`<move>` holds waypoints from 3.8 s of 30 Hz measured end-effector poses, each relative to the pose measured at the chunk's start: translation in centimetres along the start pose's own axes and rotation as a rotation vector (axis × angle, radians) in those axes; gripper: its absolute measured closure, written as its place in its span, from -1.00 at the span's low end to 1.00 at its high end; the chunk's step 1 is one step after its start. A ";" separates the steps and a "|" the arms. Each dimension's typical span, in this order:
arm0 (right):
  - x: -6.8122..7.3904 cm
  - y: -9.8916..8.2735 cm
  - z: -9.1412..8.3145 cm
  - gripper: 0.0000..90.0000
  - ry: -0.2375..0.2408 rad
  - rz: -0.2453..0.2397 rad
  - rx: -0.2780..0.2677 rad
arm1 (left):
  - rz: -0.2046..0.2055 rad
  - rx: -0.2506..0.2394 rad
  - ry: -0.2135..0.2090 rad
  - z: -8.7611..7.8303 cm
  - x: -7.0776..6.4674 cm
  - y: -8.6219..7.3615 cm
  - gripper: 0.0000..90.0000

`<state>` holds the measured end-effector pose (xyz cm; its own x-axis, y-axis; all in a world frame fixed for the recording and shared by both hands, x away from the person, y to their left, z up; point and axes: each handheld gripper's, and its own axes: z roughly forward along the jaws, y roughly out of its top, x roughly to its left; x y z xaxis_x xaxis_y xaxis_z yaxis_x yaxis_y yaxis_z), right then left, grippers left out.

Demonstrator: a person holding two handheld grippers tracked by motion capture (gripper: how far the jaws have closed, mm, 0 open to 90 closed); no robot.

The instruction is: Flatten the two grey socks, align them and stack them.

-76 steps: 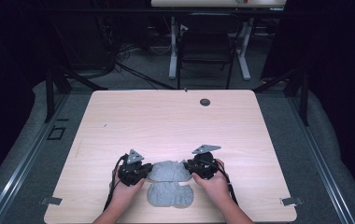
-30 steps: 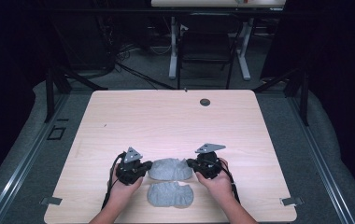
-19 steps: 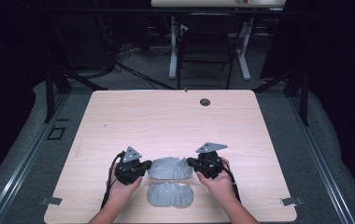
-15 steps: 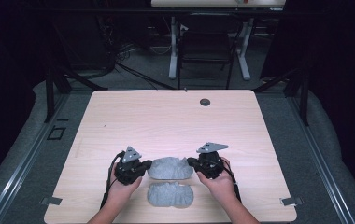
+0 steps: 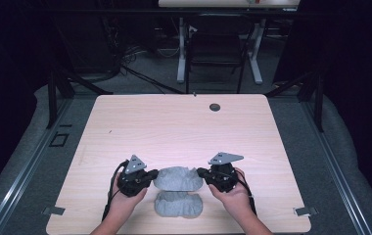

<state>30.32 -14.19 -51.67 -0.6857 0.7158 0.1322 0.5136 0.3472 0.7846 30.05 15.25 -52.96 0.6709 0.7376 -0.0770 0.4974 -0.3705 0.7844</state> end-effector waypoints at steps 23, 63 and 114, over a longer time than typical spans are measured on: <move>2.7 -2.3 -2.1 0.96 0.045 -0.031 0.008 | -0.003 0.018 -0.060 -2.2 -2.2 -2.3 0.96; 1.8 -5.6 0.4 0.96 0.031 0.001 0.133 | -0.002 0.113 -0.065 0.1 -2.7 -5.1 0.95; 3.8 -6.7 2.2 0.50 0.081 -0.130 0.118 | 0.061 0.136 -0.128 0.4 -3.7 -5.7 0.51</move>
<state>25.37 -12.48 -57.73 -0.7871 0.6107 0.0868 0.4718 0.5053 0.7226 24.94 14.45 -57.39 0.7620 0.6370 -0.1166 0.5179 -0.4912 0.7004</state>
